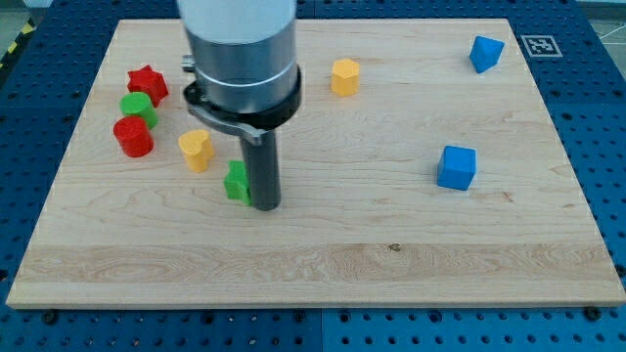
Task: Move the green star to the bottom of red circle
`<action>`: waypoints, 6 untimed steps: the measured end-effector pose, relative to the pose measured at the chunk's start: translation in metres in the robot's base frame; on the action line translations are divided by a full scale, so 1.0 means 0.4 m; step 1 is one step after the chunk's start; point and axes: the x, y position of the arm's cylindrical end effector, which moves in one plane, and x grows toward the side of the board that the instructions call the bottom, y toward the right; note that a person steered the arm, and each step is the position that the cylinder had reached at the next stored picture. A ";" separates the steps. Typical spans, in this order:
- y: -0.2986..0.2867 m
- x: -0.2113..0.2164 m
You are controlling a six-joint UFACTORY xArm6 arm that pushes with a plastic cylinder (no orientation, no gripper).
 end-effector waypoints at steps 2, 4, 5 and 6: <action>-0.141 0.000; 0.083 0.018; 0.109 -0.015; 0.088 -0.041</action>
